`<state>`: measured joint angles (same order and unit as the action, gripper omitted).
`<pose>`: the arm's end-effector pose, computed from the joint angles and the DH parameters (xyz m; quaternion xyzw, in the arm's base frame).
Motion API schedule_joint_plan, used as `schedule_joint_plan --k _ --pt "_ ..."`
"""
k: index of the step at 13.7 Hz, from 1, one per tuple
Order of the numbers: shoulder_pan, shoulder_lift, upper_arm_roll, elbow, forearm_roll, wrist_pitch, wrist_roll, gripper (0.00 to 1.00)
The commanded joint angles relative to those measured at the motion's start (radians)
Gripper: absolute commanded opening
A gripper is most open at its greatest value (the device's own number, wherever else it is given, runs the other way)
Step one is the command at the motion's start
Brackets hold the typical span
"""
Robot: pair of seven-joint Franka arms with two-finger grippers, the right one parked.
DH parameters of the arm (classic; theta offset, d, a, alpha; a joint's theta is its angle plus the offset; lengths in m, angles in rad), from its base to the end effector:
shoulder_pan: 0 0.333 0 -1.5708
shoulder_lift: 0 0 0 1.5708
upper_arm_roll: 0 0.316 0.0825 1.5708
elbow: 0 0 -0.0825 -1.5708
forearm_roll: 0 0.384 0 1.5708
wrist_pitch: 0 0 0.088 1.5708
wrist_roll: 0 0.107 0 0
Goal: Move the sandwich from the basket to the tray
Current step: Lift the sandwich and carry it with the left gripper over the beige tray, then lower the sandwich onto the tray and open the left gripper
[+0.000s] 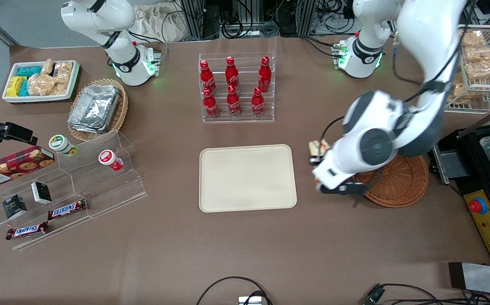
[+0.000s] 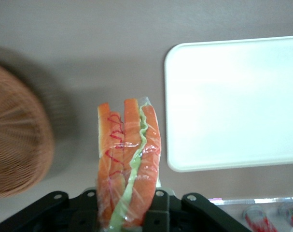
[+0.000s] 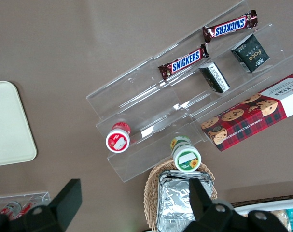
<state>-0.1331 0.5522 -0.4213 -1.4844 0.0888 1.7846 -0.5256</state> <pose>0.5990 -0.3099 0.3594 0.9924 -0.0114 -0.1223 0.0062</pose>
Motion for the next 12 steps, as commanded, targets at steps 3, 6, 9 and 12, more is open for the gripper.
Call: schedule_joint_plan --k 3,6,9,12 --pt "-0.094 0.201 0.004 0.124 0.094 0.111 -0.167 0.0" --pt "-0.14 0.247 0.006 0.15 0.135 0.119 -0.238 0.0" --pt "-0.155 0.27 0.007 0.15 0.141 0.145 -0.264 0.13" --pt "-0.184 0.276 0.013 0.154 0.146 0.159 -0.3 0.44"
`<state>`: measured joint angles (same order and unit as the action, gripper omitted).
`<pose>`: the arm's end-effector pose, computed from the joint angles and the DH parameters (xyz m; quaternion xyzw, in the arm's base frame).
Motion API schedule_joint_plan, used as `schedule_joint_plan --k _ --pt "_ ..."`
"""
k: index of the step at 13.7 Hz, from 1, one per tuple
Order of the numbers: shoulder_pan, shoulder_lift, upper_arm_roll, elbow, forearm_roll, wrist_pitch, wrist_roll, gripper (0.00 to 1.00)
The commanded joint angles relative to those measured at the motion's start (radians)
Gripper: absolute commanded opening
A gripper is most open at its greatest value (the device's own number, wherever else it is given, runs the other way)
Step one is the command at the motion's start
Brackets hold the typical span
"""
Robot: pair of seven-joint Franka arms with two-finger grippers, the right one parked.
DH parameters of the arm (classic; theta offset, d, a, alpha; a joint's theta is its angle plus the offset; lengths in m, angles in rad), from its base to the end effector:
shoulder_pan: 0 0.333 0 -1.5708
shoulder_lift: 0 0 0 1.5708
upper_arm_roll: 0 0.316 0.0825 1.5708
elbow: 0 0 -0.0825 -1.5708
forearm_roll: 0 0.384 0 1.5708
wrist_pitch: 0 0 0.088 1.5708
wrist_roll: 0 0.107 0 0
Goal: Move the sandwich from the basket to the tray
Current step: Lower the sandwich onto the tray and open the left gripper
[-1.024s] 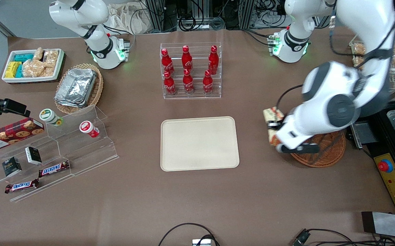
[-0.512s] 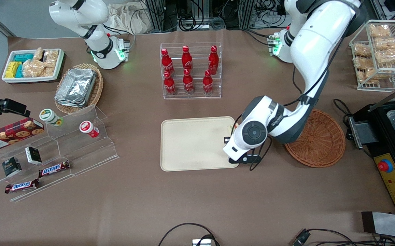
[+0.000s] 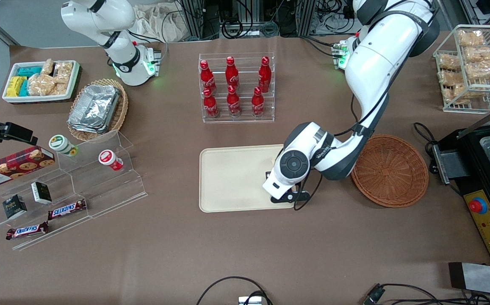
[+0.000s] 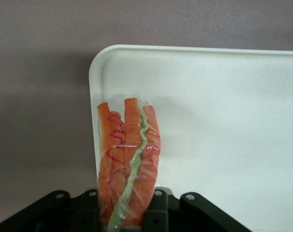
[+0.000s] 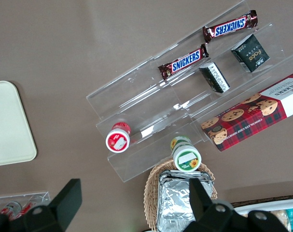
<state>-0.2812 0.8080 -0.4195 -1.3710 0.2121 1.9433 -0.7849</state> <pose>0.5908 -0.4005 0.2484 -0.9940 -0.0406 0.1010 0.0126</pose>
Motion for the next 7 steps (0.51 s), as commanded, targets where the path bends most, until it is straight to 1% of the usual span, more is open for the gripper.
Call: schedule_joint_plan --k 1,2,3,4,7 --pt "-0.039 0.02 0.021 0.041 0.035 0.0 -0.042 0.63" --pt "-0.041 0.019 0.021 0.041 0.046 0.0 -0.045 0.86" --pt "-0.042 0.011 0.021 0.041 0.047 -0.007 -0.046 0.97" --pt "-0.036 -0.001 0.021 0.041 0.044 -0.013 -0.048 1.0" --pt "-0.03 -0.047 0.022 0.044 0.036 -0.014 -0.05 1.0"
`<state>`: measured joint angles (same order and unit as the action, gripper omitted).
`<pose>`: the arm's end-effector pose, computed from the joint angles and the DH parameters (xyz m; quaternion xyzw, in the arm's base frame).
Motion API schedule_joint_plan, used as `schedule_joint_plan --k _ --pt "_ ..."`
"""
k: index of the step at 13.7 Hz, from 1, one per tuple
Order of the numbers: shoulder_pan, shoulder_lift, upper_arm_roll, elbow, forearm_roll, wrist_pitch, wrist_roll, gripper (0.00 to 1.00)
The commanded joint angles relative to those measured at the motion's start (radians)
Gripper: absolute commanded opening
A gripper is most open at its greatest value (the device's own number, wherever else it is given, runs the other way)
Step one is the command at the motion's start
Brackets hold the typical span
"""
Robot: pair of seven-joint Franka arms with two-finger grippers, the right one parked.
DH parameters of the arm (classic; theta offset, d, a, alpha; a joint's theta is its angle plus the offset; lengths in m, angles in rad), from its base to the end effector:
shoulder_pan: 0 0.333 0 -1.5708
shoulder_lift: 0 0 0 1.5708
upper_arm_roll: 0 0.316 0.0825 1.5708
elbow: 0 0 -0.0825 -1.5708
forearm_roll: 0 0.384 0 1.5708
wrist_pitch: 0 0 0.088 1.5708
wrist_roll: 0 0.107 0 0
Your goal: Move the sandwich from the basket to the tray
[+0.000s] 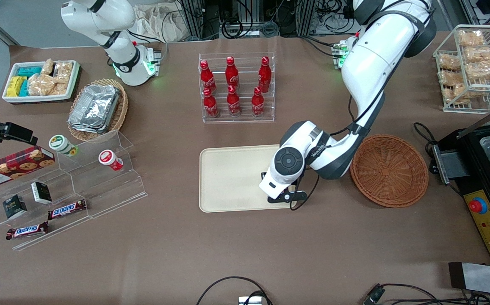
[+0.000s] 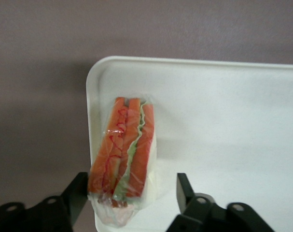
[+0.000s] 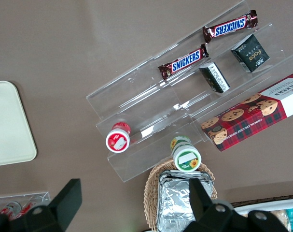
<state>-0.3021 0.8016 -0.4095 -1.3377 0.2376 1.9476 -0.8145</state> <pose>0.5965 -0.4085 0.2654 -0.9960 -0.0475 0.0742 0.0138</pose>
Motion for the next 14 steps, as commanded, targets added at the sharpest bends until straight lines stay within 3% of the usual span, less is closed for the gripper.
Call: schedule_joint_plan --k 1,6,9,12,14 --pt "0.006 -0.068 0.012 0.011 0.012 -0.018 -0.018 1.0" --pt "0.163 -0.226 0.002 -0.044 0.006 -0.122 0.005 1.0" --pt "0.279 -0.424 -0.051 -0.275 0.0 -0.053 0.101 1.0" --pt "0.275 -0.615 0.027 -0.516 -0.015 0.065 0.174 1.0" --pt "0.265 -0.714 0.092 -0.599 -0.079 0.076 0.301 1.0"
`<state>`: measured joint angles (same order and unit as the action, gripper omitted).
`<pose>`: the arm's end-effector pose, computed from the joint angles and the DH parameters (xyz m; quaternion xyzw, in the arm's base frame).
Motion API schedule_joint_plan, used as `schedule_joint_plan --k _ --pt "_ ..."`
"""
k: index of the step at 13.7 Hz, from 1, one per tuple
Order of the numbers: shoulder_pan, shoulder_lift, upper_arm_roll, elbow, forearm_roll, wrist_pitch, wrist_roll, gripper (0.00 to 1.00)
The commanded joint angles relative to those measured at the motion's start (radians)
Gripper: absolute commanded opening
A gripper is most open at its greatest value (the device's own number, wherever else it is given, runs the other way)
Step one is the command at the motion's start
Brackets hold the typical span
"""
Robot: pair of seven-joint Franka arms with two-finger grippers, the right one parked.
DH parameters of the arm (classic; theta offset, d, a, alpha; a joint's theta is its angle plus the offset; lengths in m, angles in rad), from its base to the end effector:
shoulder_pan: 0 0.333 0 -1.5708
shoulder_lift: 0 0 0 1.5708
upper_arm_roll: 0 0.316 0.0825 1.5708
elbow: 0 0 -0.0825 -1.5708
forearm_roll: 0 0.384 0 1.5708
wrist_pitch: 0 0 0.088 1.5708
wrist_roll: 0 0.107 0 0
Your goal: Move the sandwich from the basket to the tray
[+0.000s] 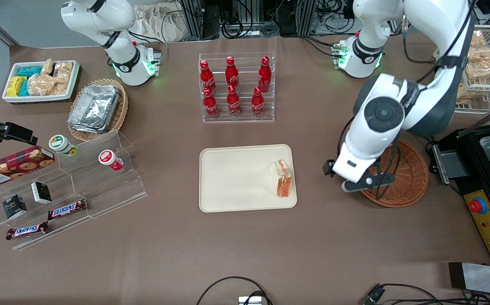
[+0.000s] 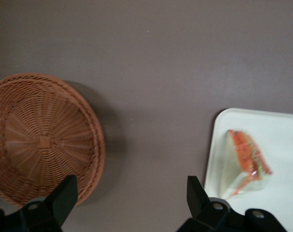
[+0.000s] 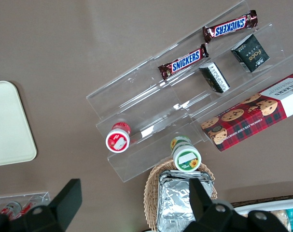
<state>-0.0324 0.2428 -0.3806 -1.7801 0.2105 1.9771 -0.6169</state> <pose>0.5785 -0.2230 0.4255 -0.9966 -0.0633 -0.0141 0.0509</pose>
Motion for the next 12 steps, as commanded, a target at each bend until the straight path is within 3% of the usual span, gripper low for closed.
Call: schedule_joint_plan --k 1,5,8,12 --pt "-0.015 -0.193 0.099 -0.176 -0.089 0.034 0.174 1.0" --pt "-0.021 -0.252 0.231 -0.142 -0.151 -0.125 0.46 1.0" --pt "-0.004 -0.226 0.285 -0.007 -0.175 -0.285 0.613 1.0" --pt "0.003 -0.108 0.316 0.23 -0.163 -0.426 0.637 1.0"
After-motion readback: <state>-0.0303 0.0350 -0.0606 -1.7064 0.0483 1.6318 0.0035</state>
